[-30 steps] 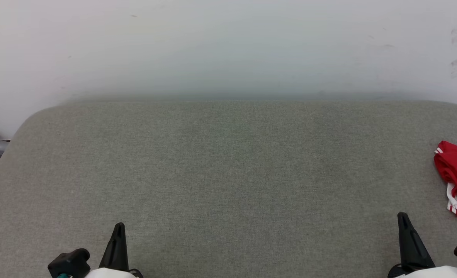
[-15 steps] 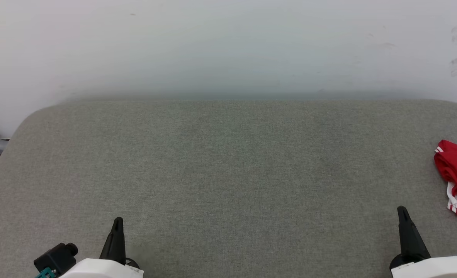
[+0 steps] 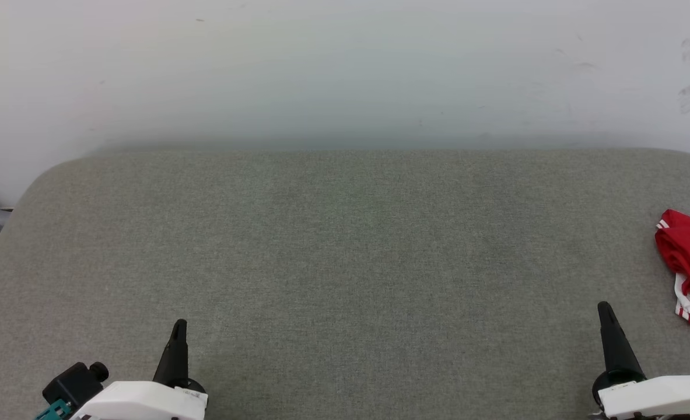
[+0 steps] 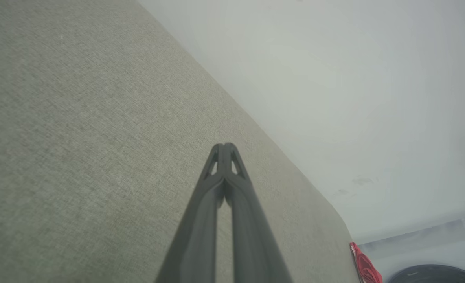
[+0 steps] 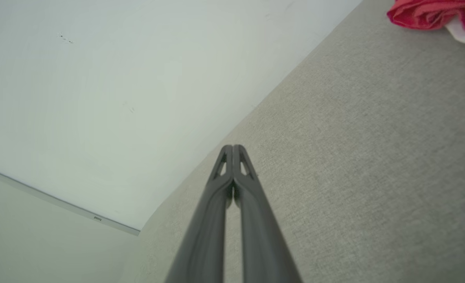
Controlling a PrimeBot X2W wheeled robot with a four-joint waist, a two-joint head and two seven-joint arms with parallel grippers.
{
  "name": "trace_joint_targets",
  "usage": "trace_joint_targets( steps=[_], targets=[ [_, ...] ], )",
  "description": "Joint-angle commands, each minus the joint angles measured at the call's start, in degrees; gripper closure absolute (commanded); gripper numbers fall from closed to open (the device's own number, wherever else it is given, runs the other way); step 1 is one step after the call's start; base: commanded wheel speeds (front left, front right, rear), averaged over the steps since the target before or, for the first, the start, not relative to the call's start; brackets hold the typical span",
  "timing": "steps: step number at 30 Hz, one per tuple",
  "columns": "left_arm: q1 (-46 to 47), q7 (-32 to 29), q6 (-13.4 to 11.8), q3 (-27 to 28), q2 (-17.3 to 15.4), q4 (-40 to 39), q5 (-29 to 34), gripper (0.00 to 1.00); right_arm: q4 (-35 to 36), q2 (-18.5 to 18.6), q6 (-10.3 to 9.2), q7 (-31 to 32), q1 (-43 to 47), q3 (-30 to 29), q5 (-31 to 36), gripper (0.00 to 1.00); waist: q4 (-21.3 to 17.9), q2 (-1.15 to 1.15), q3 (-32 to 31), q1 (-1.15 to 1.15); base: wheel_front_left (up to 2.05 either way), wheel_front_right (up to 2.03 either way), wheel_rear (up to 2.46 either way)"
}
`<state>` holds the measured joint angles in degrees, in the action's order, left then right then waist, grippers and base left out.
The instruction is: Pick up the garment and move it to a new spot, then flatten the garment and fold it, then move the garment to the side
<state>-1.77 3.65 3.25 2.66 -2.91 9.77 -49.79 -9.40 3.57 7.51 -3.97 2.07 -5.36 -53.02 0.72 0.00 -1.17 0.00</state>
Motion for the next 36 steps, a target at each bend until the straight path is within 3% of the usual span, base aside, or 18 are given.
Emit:
trace_joint_targets(
  steps=[1,36],
  targets=[
    [1.6,-0.4,0.4,0.4,-0.1,-0.3,-1.9,1.0,0.3,-0.1,-0.01,0.4,-1.5,-0.2,-1.8,1.0,0.0,0.0,0.0,0.0,0.0,0.0,0.0],
    [5.3,-5.8,2.5,2.4,0.0,2.2,-23.9,1.0,-2.4,-0.4,-0.02,5.9,-5.4,-0.6,-22.3,1.0,-0.3,0.0,0.6,0.0,0.0,0.0,0.0]
  ],
)
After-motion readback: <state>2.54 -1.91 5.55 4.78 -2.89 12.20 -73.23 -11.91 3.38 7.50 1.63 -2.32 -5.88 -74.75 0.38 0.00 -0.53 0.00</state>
